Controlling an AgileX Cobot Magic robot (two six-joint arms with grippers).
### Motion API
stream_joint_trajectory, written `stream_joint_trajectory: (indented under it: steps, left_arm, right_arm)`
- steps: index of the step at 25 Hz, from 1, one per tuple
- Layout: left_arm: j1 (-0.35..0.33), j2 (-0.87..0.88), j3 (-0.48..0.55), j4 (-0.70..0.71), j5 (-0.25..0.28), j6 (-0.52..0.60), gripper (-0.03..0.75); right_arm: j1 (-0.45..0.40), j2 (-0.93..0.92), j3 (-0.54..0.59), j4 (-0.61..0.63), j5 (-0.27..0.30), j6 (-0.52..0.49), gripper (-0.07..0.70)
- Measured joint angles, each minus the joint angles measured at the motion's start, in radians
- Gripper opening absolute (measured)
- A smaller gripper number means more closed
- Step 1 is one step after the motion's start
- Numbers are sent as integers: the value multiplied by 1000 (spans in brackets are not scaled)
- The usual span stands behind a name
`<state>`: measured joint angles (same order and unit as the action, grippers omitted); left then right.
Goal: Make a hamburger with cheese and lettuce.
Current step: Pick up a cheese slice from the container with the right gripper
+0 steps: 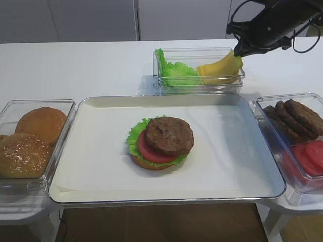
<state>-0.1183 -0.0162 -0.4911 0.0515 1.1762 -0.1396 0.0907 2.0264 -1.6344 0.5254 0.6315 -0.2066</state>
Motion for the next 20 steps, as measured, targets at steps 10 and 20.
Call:
stream_joint_trajectory:
  steps: [10, 20]
  left_arm:
    - [0, 0, 0, 0, 0, 0, 456]
    - [0, 0, 0, 0, 0, 0, 456]
  right_arm:
    - [0, 0, 0, 13, 0, -6, 6]
    - [0, -21, 0, 13, 0, -13, 4]
